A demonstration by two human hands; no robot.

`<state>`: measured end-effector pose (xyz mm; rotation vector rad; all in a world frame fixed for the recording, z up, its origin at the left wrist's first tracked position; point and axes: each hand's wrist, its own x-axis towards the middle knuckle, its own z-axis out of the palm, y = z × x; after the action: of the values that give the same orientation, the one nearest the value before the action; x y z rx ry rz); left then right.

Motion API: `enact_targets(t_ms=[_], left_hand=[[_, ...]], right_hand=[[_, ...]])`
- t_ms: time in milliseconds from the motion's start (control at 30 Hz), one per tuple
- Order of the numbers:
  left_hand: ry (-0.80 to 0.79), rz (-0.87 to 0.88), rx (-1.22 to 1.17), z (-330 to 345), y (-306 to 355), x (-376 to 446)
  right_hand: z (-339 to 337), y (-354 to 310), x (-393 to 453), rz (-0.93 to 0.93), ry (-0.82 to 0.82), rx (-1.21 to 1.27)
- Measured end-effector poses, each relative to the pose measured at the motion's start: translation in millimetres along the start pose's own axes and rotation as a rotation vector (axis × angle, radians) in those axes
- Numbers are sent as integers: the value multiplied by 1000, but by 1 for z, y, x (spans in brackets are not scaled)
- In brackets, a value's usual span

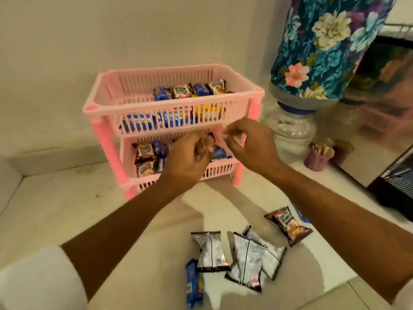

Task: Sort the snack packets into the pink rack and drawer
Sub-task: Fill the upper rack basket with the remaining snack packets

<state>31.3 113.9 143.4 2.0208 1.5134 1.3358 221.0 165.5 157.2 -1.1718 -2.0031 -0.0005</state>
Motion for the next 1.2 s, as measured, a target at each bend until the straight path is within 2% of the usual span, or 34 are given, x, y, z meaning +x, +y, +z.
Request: enact_targets(t_ms=[67, 167, 333, 433, 600, 733, 967, 1200], left_hand=[[-85, -87, -27, 20, -19, -34], [-225, -237, 28, 45, -46, -80], [-360, -508, 193, 73, -77, -152], [-337, -660, 269, 81, -84, -183], [-292, -816, 327, 89, -86, -219], [-162, -911, 289, 94, -75, -240], [-12, -945, 327, 100, -58, -255], [7, -944, 309, 97, -61, -255]], right_hand=[[10, 13, -42, 93, -117, 25], [24, 30, -101, 239, -375, 100], [51, 34, -176, 237, -736, 153], [69, 28, -194, 133, -793, 80], [100, -1, -216, -49, -850, -76], [113, -6, -226, -66, -898, -88], [121, 2, -244, -163, -1024, -86], [125, 2, -249, -257, -1089, -175]])
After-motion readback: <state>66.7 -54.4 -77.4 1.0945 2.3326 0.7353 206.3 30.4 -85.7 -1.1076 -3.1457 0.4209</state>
